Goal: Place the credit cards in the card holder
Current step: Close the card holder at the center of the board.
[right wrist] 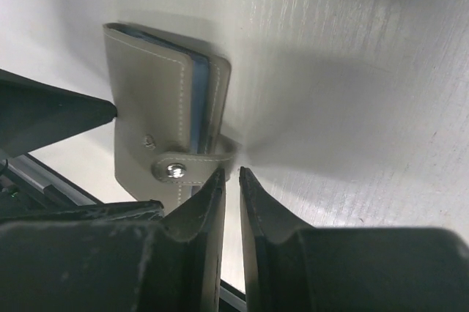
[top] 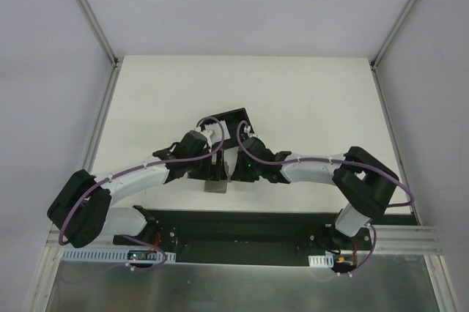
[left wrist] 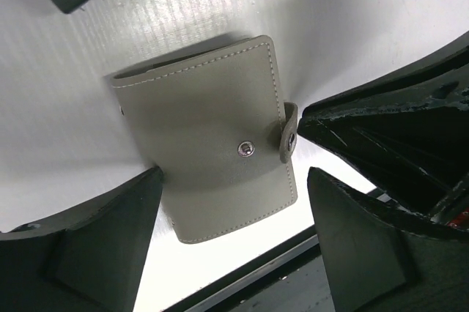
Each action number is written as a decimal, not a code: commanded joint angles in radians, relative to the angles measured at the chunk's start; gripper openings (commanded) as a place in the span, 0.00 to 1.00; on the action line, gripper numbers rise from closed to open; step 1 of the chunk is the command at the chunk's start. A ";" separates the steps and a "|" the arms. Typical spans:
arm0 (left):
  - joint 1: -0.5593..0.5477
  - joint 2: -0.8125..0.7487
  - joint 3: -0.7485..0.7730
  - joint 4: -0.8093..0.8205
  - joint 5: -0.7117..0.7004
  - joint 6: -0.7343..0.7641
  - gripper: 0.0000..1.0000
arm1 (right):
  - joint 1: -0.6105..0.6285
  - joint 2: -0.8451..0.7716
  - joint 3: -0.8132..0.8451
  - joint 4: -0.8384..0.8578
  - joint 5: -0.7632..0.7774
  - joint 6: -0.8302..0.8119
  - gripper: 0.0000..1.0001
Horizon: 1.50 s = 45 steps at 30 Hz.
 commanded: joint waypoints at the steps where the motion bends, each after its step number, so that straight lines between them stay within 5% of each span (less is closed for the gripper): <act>1: -0.002 -0.022 -0.040 -0.088 -0.079 -0.036 0.81 | -0.001 0.013 0.037 -0.001 -0.023 0.006 0.16; 10: -0.002 -0.172 -0.067 -0.110 -0.168 -0.077 0.93 | -0.001 -0.039 0.017 -0.004 0.007 0.006 0.17; 23: -0.002 -0.004 -0.084 -0.087 -0.056 -0.030 0.91 | -0.001 -0.061 0.014 0.014 0.007 0.009 0.18; 32: -0.002 0.035 -0.096 -0.085 -0.044 -0.018 0.50 | 0.000 -0.044 0.015 0.031 -0.005 0.013 0.19; 45: -0.016 0.038 -0.110 -0.071 -0.044 -0.077 0.41 | 0.018 0.011 0.057 0.051 -0.051 0.010 0.20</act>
